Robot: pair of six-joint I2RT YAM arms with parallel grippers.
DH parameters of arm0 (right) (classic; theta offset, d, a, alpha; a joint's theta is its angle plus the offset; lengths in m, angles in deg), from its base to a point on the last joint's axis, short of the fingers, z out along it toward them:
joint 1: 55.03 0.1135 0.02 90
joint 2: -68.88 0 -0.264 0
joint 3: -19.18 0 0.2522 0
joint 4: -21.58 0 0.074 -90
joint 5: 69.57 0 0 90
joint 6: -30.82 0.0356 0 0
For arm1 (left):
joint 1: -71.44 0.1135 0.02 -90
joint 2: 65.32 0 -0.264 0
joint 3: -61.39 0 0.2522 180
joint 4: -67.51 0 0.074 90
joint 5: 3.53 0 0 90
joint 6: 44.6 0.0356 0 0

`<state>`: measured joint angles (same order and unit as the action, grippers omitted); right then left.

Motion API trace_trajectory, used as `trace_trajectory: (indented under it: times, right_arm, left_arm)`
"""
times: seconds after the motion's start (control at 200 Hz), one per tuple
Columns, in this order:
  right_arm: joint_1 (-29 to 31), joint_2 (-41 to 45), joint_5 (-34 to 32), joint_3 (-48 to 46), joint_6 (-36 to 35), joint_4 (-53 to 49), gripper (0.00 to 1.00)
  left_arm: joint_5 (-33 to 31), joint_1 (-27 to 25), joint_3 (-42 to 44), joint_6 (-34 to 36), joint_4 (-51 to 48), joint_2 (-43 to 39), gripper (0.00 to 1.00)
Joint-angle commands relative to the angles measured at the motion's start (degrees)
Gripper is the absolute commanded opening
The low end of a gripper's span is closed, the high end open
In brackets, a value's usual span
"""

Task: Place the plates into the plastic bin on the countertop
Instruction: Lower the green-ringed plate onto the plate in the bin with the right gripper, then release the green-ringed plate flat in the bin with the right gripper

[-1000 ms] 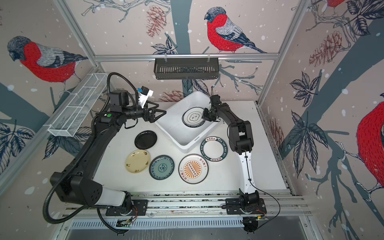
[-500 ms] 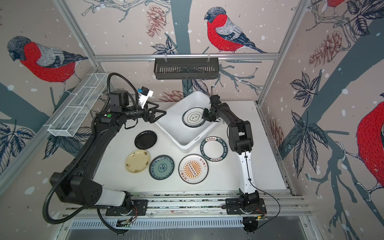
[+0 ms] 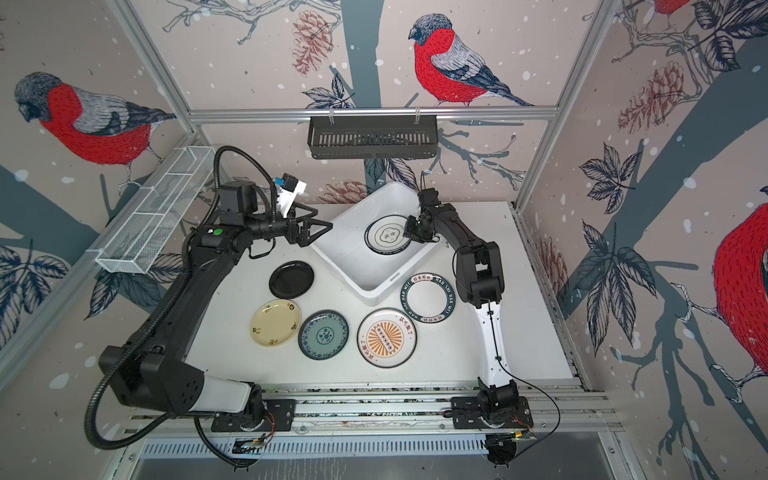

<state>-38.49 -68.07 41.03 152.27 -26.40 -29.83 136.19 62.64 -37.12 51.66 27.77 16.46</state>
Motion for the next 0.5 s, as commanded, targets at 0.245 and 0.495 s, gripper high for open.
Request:
trace_trajectory:
  times: [0.245,0.495]
  right_arm:
    - [0.2,-1.6,-1.2,1.9,-0.9,-2.0,0.35]
    - [0.7,-2.6,-2.0,4.1,-1.0,-3.1,0.39]
  left_arm:
    - [1.4,-0.1,0.4,0.7,1.6,-0.7,0.95]
    - [1.5,0.0,0.4,0.8,1.6,-0.7,0.95]
